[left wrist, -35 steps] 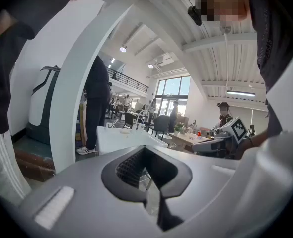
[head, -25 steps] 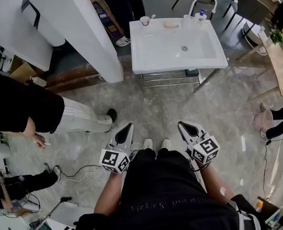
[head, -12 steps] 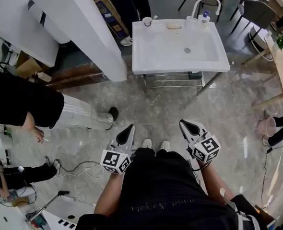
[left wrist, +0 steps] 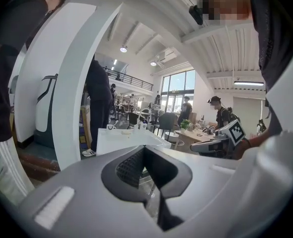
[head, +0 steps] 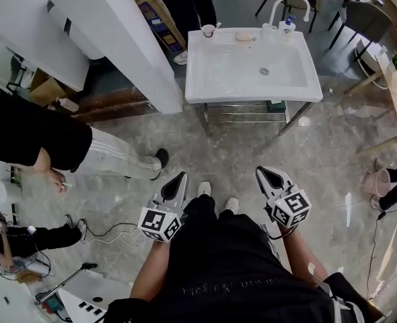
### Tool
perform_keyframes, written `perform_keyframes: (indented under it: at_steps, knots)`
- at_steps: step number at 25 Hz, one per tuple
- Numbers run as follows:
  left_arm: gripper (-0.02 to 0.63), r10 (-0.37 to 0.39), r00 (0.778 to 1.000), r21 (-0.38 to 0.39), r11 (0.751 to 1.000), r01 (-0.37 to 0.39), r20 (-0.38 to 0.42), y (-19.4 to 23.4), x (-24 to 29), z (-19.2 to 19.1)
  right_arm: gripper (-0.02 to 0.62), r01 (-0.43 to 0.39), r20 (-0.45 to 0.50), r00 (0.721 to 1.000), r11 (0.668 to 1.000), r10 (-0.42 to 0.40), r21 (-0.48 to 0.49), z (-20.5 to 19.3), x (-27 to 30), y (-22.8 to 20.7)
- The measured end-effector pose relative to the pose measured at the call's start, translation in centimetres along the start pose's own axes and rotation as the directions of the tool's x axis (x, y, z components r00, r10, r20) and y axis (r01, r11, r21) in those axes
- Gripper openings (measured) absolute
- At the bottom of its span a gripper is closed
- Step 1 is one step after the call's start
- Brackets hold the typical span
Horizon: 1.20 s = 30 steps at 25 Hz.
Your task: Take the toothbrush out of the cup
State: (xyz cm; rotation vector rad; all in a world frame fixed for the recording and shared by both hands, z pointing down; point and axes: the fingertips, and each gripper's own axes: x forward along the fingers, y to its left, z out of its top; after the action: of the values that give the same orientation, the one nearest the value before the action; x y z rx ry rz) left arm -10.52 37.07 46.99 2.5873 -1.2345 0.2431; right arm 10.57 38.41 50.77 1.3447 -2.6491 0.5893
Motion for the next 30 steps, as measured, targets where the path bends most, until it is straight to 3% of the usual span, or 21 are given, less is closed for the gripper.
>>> perform_keyframes:
  at_steps: [13, 30]
  knots:
    - [0.008, -0.020, 1.000, 0.020, 1.000, 0.020, 0.020, -0.6, 1.9, 1.3, 0.014, 0.018, -0.007, 1.000, 1.000, -0.018, -0.014, 0.0, 0.2, -2.0]
    - [0.008, -0.030, 0.999, -0.025, 0.999, 0.031, 0.026, 2.5, 5.3, 0.7, 0.014, 0.019, -0.038, 0.999, 1.000, -0.020, -0.018, 0.3, 3.7, -3.3]
